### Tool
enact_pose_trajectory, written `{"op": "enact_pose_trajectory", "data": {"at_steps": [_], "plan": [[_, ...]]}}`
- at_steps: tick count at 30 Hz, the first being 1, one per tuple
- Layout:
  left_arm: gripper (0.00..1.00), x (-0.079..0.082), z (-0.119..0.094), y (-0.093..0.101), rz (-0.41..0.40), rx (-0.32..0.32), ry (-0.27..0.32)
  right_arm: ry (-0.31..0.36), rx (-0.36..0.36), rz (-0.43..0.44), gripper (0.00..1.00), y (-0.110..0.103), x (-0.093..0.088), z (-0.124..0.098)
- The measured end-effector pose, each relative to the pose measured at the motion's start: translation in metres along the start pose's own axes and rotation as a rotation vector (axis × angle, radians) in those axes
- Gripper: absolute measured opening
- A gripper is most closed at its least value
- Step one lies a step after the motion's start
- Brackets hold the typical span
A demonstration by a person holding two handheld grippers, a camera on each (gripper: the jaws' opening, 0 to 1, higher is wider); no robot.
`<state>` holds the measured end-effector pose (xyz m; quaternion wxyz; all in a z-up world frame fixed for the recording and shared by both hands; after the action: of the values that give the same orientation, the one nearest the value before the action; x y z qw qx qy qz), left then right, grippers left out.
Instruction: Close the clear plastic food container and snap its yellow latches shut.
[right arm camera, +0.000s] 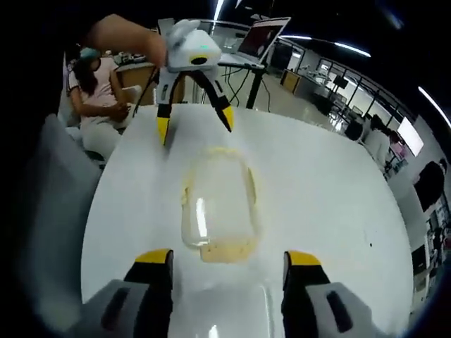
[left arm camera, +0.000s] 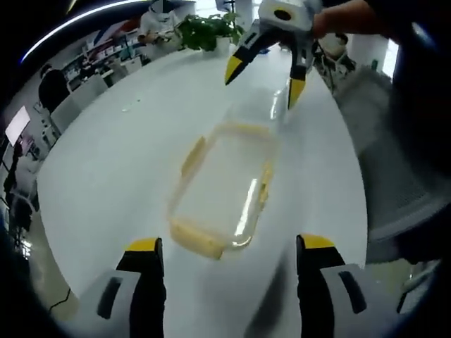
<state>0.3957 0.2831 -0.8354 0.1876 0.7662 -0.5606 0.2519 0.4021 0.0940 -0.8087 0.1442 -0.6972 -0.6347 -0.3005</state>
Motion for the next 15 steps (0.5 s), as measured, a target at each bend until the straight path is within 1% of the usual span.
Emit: {"op": "enact_pose_trajectory", "data": {"at_steps": [2,4,5,7,8,9,10,11,12,15], "plan": [[0.71,0.003,0.0,-0.006,0.0,-0.007,-0.002,-0.01,0.01,0.003,0.62,0.004,0.001,0.003],[0.69,0.004,0.0,-0.013,0.01,-0.007,-0.007,-0.044,0.036,-0.028,0.58,0.004,-0.003,0.007],[0.68,0.005,0.001,-0.019,0.001,-0.005,0.002,-0.052,0.044,-0.035,0.58,0.004,-0.004,0.009],[0.68,0.007,0.004,-0.021,-0.01,-0.027,0.019,-0.103,0.087,-0.055,0.57,0.002,-0.01,0.013],[0.68,0.006,0.006,-0.021,0.009,-0.034,0.014,-0.129,0.105,-0.079,0.56,0.0,-0.012,0.014],[0.67,0.003,0.007,-0.021,0.047,-0.039,-0.004,-0.129,0.109,-0.091,0.56,0.0,-0.012,0.015],[0.66,-0.003,0.008,-0.022,0.094,-0.042,-0.051,-0.131,0.106,-0.085,0.56,0.0,-0.011,0.017],[0.65,-0.006,0.009,-0.022,0.121,-0.04,-0.074,-0.139,0.106,-0.08,0.56,0.0,-0.012,0.018],[0.63,-0.007,0.009,-0.023,0.153,-0.042,-0.081,-0.144,0.1,-0.082,0.55,0.001,-0.011,0.02],[0.63,-0.006,0.008,-0.021,0.144,-0.056,-0.078,-0.137,0.109,-0.082,0.55,-0.001,-0.009,0.022]]}}
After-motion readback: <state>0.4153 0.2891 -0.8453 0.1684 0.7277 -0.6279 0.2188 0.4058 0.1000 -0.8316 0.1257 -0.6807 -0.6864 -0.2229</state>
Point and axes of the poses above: the point that each gripper's makers call its tool centre point, and the gripper's own axes: z roughly forward along the fingers, y roughly to its right, x roughly out of its top, the point moved 2 cm from there along -z, roughly backward along the fingers, and after that the axes turned 2 degrees about -x, right-handed, at the moved point
